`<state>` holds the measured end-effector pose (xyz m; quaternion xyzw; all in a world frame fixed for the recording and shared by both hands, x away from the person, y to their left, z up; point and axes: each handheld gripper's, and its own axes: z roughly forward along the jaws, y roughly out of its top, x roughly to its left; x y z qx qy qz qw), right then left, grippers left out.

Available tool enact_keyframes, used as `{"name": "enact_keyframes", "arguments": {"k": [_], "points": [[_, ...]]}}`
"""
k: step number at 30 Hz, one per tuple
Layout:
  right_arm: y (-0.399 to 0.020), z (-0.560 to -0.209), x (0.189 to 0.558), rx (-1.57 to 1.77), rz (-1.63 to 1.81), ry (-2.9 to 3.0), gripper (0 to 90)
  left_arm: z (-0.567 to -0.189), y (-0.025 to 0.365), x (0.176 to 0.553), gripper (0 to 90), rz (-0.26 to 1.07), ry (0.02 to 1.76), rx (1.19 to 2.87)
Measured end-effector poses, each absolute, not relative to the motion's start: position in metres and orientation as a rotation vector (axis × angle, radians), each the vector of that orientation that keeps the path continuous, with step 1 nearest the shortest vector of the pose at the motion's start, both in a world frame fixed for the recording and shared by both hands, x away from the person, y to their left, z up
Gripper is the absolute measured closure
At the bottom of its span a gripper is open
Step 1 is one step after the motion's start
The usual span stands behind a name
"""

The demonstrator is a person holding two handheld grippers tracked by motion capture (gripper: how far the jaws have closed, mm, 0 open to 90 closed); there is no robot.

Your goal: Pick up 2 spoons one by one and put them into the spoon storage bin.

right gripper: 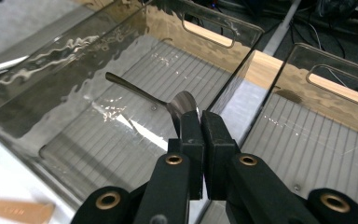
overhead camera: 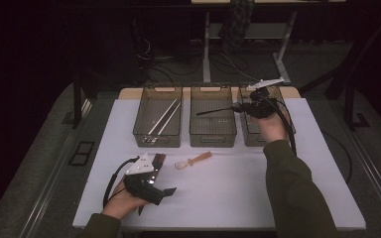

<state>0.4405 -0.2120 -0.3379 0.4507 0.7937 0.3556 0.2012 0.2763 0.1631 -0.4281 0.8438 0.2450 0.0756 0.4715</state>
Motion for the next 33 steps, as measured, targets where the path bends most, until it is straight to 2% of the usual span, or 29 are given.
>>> {"name": "enact_keyframes", "arguments": {"k": [18,20,23,28,33], "points": [[-0.191,-0.359,0.465,1.299,0.936,2.244,86.0,-0.427,0.162,0.276,0.5,0.177,0.593,2.057],[-0.191,-0.361,0.467,1.312,0.947,2.243,72.2,-0.427,0.163,0.276,0.5,0.176,0.591,2.058],[-0.194,-0.36,0.467,1.319,0.958,2.212,62.4,-0.427,0.162,0.276,0.5,0.176,0.592,2.057],[-0.199,-0.357,0.464,1.319,1.013,2.212,50.9,-0.427,0.162,0.276,0.5,0.176,0.59,2.058],[-0.202,-0.356,0.455,1.284,1.084,2.258,45.0,-0.428,0.162,0.276,0.5,0.176,0.595,2.06]]}}
